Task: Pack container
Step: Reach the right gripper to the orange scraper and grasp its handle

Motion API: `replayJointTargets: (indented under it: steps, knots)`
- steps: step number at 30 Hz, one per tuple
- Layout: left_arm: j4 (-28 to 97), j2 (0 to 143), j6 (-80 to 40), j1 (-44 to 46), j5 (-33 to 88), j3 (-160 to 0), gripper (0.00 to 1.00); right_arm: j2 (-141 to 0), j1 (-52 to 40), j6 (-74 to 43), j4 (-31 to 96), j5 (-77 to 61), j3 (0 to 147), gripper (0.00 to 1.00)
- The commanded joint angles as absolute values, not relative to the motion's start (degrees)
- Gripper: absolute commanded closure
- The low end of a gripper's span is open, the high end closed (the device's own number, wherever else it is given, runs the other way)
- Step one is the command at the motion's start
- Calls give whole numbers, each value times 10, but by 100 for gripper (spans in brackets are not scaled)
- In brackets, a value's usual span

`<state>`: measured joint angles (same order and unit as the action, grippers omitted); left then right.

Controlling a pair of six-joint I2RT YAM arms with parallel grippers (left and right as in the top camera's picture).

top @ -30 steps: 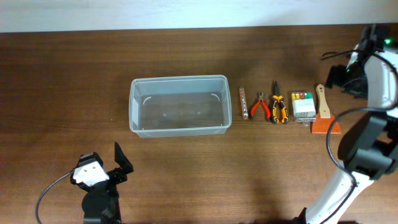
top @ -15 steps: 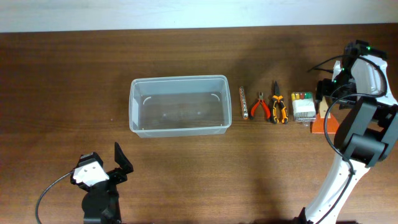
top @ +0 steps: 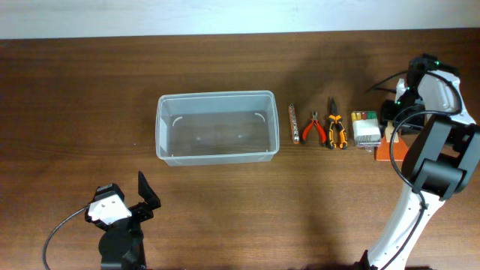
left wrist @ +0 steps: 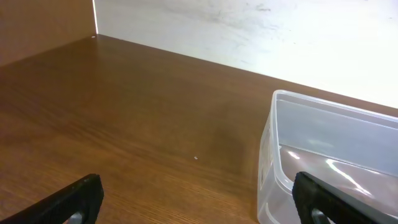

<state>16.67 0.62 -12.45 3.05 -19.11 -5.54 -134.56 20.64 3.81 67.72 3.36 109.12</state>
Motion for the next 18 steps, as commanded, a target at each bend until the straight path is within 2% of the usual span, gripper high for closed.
replayJointTargets:
  steps: [1,5,10,14,18]
  knots:
    - [167,5,-119,33,-193,-53,1,-1358,203,25,666,30,1067,40]
    - [167,5,-119,33,-193,-53,1,-1358,203,25,656,30,1046,41]
    - [167,5,-119,33,-193,-53,1,-1358,203,25,651,29,1037,53]
    - [167,5,-119,33,-193,-53,1,-1358,203,23,651,18,1037,54]
    - [167,5,-119,33,-193,-53,1,-1357,203,12,660,20,1042,62]
